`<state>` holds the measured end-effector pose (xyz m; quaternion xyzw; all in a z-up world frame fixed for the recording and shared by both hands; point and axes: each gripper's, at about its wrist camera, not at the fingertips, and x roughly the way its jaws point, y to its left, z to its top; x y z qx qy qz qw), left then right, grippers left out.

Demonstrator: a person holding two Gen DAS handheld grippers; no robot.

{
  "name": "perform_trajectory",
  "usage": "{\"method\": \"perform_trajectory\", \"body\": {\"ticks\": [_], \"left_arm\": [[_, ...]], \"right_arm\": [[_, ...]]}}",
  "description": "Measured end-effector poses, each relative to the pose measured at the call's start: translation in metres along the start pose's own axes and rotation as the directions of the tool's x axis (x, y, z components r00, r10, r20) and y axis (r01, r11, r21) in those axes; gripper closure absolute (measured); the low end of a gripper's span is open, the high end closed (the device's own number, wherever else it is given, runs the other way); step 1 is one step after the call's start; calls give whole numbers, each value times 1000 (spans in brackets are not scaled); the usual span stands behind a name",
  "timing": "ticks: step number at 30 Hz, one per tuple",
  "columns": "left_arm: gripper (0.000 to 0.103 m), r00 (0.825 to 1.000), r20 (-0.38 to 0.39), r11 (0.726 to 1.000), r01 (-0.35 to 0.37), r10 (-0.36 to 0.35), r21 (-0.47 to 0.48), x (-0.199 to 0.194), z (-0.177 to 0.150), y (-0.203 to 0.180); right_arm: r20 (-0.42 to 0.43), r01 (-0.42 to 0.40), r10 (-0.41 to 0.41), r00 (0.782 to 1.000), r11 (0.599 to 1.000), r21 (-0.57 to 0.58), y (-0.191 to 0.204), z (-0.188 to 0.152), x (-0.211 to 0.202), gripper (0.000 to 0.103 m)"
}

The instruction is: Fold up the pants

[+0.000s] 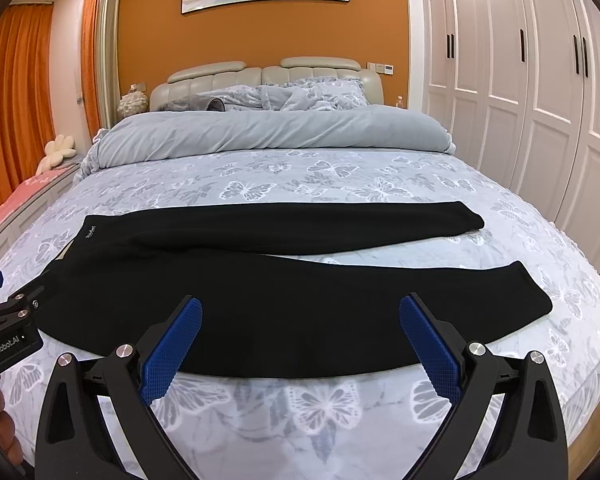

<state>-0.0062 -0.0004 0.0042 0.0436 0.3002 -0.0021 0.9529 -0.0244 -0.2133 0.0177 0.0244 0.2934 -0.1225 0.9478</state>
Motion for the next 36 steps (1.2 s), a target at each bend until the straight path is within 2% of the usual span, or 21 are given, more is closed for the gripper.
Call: {"method": "perform_trajectory", "body": {"ticks": [36], "left_arm": [[6,1000,1,1000,-6,6,5,-1,-1,1]], "right_arm": [[-2,-2,2,1000,1000,-2,1,0,-1,5]]}}
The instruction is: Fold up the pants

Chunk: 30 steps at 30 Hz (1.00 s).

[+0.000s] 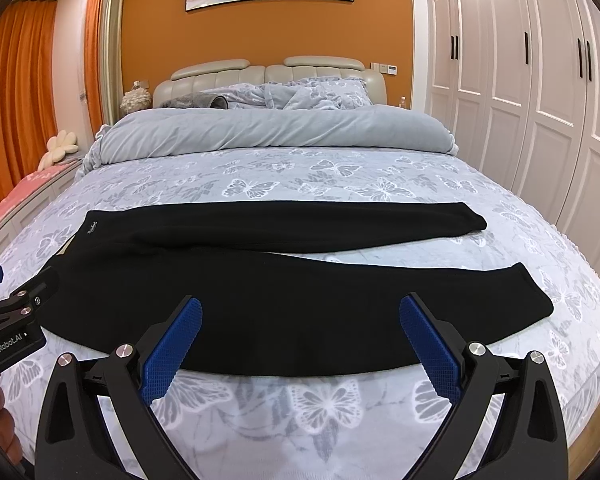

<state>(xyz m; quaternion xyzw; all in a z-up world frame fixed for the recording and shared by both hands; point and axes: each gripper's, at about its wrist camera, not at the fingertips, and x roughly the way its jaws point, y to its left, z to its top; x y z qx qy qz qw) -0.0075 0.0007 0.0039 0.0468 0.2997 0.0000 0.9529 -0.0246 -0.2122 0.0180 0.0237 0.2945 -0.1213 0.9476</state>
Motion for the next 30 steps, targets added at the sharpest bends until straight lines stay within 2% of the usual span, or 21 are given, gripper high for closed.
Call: {"method": "perform_trajectory", "body": {"ticks": [30], "left_arm": [[6,1000,-1,1000,-1,1,2,0,-2,-1]], "right_arm": [[-2,-11,11,1000,1000,-1,0,-1,1,5]]}}
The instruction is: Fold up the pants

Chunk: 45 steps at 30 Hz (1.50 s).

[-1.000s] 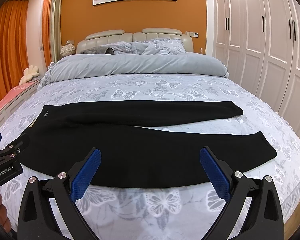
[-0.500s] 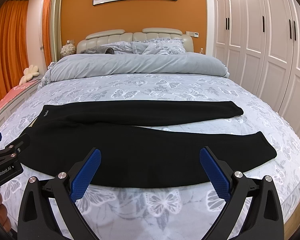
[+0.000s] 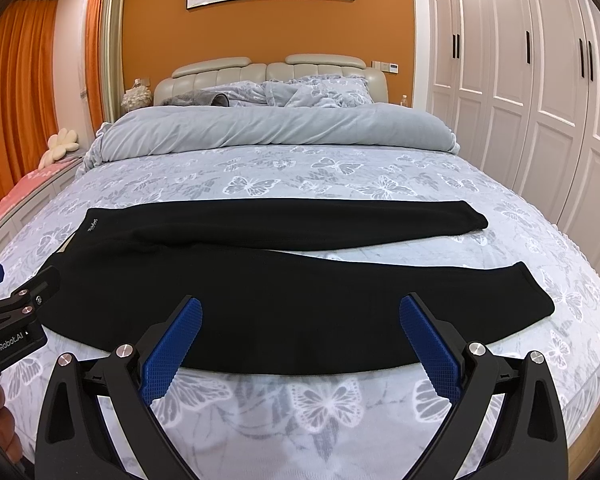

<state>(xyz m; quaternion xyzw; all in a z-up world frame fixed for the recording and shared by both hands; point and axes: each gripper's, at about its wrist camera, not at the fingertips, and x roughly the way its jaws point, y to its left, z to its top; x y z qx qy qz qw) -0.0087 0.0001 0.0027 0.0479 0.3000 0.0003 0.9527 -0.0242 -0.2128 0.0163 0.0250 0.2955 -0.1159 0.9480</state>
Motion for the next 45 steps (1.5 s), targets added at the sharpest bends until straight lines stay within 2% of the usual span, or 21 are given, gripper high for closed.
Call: {"method": "perform_trajectory", "body": {"ticks": [4,7,11,13,16,20,23,26,30,33,34,35,37,38,39,41,43,45], "left_arm": [[6,1000,-14,1000,13,-13,-6,3,-2,4],[6,996,-58,998,63,-64,-21,13,-1,9],[6,970,-136,978,193,-202,-76,28,14,25],[6,963,-143,972,220,-231,-86,38,31,40],[5,971,-143,980,183,-193,-78,65,61,69],[5,972,-186,987,131,-146,-93,139,106,114],[5,950,-283,984,94,-134,-149,221,131,155],[5,927,-367,969,-12,-82,-248,302,138,198],[5,888,-451,933,-81,-93,-352,380,132,233],[6,862,-484,910,-71,-149,-407,412,123,238],[6,859,-487,911,-63,-158,-408,420,121,237],[9,866,-482,920,-70,-136,-385,425,121,235],[27,877,-475,942,-92,-77,-322,429,123,228],[44,878,-474,948,-90,-68,-304,429,124,224],[85,884,-467,952,-119,-28,-283,427,126,222],[87,889,-456,937,-118,-49,-330,424,129,227],[89,914,-401,922,-99,-64,-373,404,137,233],[92,939,-329,913,-46,-98,-405,372,147,238]], "right_arm": [[-3,-1,1,1000,1000,0,0,0,1,5],[-22,-4,4,1000,1000,1,-3,-1,4,5],[-68,-38,41,997,999,38,-34,13,11,6],[-84,-64,70,994,995,76,-61,27,20,6],[-108,-26,35,994,996,81,-114,56,53,6],[-173,112,-102,980,992,54,-192,92,134,6],[-196,161,-138,971,981,105,-246,114,190,6],[-252,169,-120,960,969,183,-287,127,245,5],[-322,172,-98,942,962,210,-314,137,310,6],[-375,196,-108,920,960,203,-317,134,347,5],[-405,185,-84,910,958,217,-319,130,361,5],[-435,181,-67,898,957,228,-319,126,373,5],[-450,180,-65,891,960,217,-315,120,387,7],[-432,152,-55,900,969,195,-307,117,388,29],[-427,133,-46,903,975,177,-300,116,389,58],[-394,94,-10,919,976,195,-292,120,380,96],[-340,84,-12,940,976,199,-289,130,361,96],[-270,45,7,963,982,185,-284,145,334,97]]}}
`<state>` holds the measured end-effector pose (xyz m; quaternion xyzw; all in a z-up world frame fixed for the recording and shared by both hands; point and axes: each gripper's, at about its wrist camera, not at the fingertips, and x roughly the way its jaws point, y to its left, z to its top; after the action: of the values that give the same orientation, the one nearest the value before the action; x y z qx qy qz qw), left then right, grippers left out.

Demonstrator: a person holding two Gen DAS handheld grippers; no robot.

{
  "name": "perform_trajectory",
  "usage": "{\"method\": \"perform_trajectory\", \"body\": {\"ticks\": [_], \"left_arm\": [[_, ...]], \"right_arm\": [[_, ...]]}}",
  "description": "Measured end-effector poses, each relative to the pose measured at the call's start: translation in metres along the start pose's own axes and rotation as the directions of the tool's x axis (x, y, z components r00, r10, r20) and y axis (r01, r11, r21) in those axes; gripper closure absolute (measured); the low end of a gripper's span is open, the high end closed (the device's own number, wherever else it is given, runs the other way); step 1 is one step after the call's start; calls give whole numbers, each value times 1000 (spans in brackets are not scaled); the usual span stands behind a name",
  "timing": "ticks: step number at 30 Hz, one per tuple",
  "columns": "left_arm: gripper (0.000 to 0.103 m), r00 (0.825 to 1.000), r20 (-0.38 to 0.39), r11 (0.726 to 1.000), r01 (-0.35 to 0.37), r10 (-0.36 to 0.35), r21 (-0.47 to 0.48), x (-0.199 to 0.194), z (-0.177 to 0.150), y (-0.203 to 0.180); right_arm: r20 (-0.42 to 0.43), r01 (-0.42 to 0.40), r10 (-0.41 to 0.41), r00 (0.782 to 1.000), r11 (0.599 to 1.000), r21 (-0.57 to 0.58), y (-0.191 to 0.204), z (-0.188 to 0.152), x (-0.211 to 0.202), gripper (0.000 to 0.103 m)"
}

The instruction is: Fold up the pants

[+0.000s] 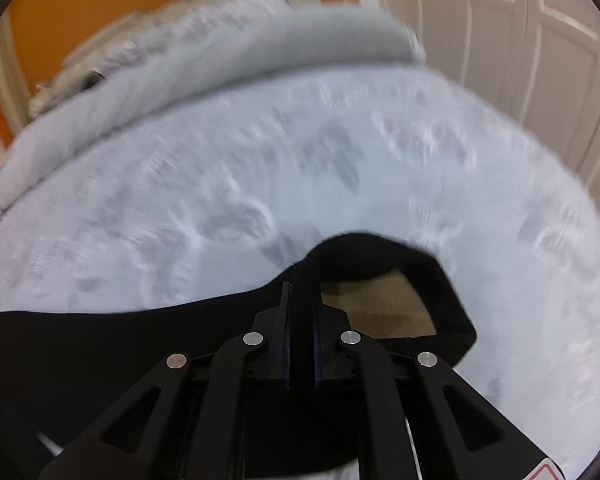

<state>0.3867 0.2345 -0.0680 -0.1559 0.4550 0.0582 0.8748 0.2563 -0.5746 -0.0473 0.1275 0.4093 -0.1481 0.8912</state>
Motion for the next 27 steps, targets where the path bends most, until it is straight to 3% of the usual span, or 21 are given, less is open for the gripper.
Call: {"method": "perform_trajectory", "body": {"ticks": [4,7,9,13,15,16,17,18,19,20,21,24,27], "left_arm": [[94,989,72,991,128,-130,28,-77,-7,4],[94,971,116,977,200,-208,72,-143,-32,15],[93,968,118,973,210,-221,99,-178,-62,32],[90,982,61,980,174,-180,100,-191,-127,82],[71,990,18,986,139,-141,93,-177,-158,103],[67,996,1,992,88,-88,87,-166,-176,114],[65,998,-10,996,57,-56,65,-160,-190,127],[63,997,-30,998,69,-68,11,-154,-205,141],[63,995,-35,994,97,-99,-51,-155,-213,150],[57,990,-28,985,131,-135,-113,-158,-219,158],[45,984,-13,970,171,-176,-173,-164,-224,165],[23,956,41,919,290,-290,-268,-183,-229,166],[20,912,46,850,397,-407,-346,-179,-228,161]], "right_arm": [[138,-82,88,987,995,-49,-2,-4,-90,97],[206,-117,137,969,987,-108,-14,-31,-159,97],[214,-97,131,968,982,-160,-25,-60,-189,97],[112,-81,104,988,977,-197,-52,-134,-200,97],[34,-66,73,997,983,-172,-69,-172,-189,94],[-23,-41,38,999,987,-154,-80,-193,-179,92],[-57,-13,5,998,990,-140,-90,-210,-173,83],[-61,5,-12,998,993,-116,-98,-221,-172,69],[-47,17,-21,999,996,-88,-104,-229,-179,62],[-16,22,-23,1000,998,-53,-108,-237,-191,53],[8,25,-25,1000,999,-31,-109,-240,-200,51],[63,-45,43,997,998,33,-108,-247,-229,49],[97,-132,125,987,989,61,-93,-251,-246,41]]}}
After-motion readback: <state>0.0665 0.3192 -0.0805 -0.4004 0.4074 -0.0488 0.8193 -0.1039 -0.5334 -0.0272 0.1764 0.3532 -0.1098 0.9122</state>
